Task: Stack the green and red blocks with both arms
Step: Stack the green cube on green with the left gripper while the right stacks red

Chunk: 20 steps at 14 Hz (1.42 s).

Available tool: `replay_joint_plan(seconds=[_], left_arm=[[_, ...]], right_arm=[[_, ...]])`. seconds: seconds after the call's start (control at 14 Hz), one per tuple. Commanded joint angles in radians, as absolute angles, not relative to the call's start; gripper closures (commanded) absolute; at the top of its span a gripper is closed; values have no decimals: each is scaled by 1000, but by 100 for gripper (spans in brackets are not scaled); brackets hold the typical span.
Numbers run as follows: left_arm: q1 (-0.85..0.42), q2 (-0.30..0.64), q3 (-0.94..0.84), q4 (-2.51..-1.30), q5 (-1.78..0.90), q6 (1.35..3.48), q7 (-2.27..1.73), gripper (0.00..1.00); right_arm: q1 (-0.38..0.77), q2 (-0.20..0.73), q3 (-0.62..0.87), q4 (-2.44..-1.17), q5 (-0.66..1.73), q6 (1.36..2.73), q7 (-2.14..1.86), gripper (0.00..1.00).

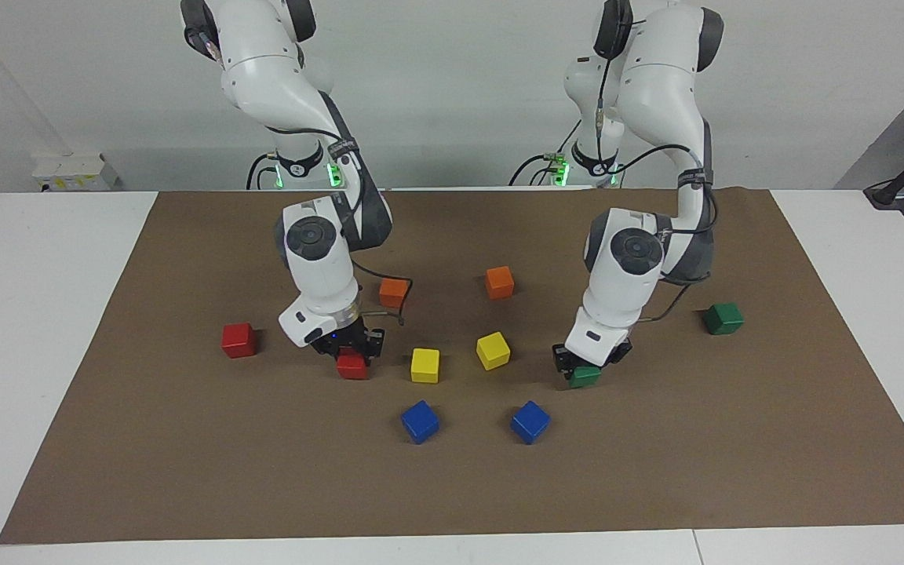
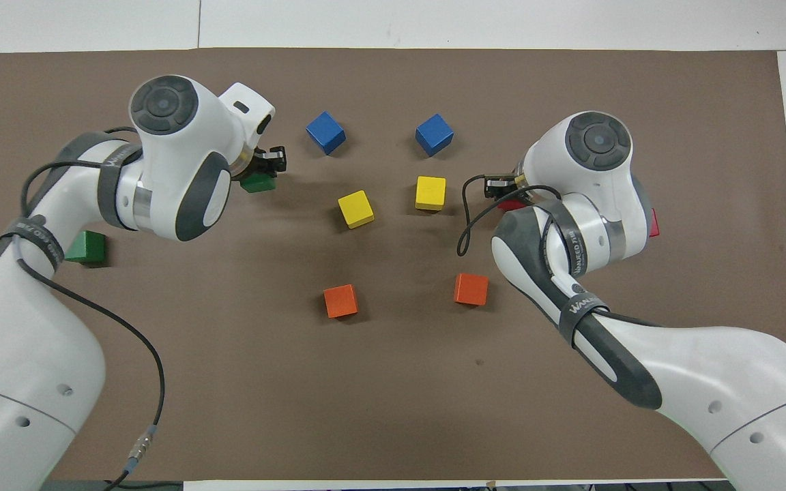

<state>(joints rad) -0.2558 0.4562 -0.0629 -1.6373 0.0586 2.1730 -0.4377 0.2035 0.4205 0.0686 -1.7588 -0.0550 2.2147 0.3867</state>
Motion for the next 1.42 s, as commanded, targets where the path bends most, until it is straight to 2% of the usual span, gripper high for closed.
replay_joint_plan(seconds=[0.0, 0.21, 0.28, 0.57, 0.85, 1.0, 1.35], left_arm=[[-146, 335, -72, -1672, 69, 2053, -356, 100], [4, 269, -71, -1704, 61, 1982, -91, 100], [55, 249, -71, -1732, 61, 1982, -24, 100], [176, 196, -69, -1856, 52, 2060, 72, 100], [230, 160, -69, -1983, 48, 2198, 155, 100], [253, 150, -69, -2020, 38, 2236, 164, 100], [256, 134, -69, -2092, 8, 2313, 192, 100]], right_arm=[[126, 356, 77, -1663, -72, 2034, 225, 100], [3, 269, 78, -1715, -71, 1974, -32, 100], [-20, 229, 78, -1771, -71, 1959, -57, 100], [-101, 123, 80, -1942, -60, 2044, -132, 100], [-141, 107, 80, -2006, -52, 2132, -169, 100], [-152, 100, 80, -2060, -52, 2221, -173, 100], [-143, 103, 80, -2086, -54, 2272, -167, 100]])
